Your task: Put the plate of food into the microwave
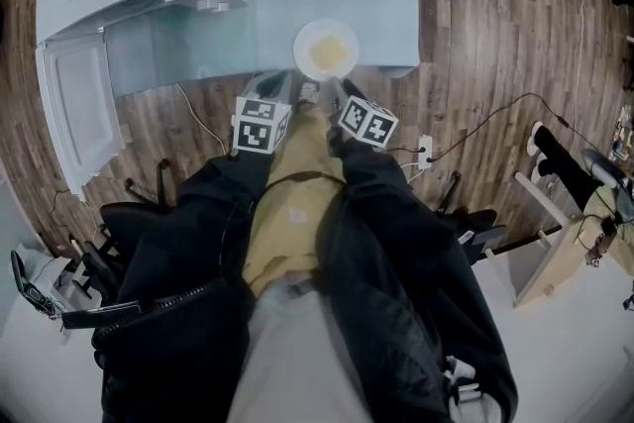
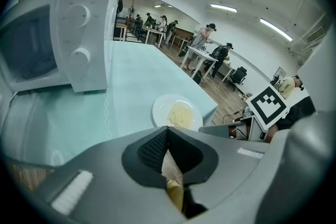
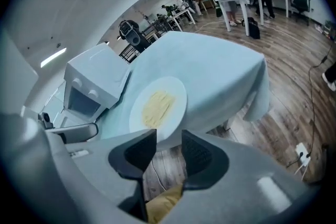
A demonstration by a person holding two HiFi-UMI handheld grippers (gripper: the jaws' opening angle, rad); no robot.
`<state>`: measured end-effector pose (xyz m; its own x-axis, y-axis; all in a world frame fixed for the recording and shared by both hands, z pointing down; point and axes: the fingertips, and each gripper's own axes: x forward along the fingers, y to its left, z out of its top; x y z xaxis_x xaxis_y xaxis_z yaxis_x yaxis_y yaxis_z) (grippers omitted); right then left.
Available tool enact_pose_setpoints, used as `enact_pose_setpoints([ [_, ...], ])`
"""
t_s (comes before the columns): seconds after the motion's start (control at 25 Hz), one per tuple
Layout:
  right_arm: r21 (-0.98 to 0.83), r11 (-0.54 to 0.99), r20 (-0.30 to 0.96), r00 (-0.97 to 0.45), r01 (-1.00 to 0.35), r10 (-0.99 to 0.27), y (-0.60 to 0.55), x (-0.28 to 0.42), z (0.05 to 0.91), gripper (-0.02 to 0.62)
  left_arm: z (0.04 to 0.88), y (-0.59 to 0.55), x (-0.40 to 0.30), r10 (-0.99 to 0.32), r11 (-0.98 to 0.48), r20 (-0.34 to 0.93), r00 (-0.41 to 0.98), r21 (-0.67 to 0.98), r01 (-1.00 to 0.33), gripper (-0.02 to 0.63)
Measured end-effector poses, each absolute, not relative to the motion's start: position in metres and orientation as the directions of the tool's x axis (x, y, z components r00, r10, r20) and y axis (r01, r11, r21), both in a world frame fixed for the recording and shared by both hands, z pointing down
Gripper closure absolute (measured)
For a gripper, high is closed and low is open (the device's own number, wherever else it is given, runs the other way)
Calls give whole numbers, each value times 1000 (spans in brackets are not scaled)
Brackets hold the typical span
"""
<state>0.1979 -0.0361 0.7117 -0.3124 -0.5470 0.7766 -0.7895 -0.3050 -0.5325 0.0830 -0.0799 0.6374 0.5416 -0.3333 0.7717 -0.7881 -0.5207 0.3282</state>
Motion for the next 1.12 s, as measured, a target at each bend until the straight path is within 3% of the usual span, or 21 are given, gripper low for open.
enact_pose_setpoints([
  [0.56,-723,-425,669,-400,-544,-626,-51,187,726,457,645,-79,77,-320,-514,786,530,326,-793,604],
  [0.92,-858,-435,514,-443,-274,-734,-57,182,718,569,645,-79,73,-326,-512,784,528,323,-796,604],
  [1.12,-904,-383,427,-446,-190,-787,-59,178,704,584,640,-77,74,-334,-517,776,535,323,-792,604],
])
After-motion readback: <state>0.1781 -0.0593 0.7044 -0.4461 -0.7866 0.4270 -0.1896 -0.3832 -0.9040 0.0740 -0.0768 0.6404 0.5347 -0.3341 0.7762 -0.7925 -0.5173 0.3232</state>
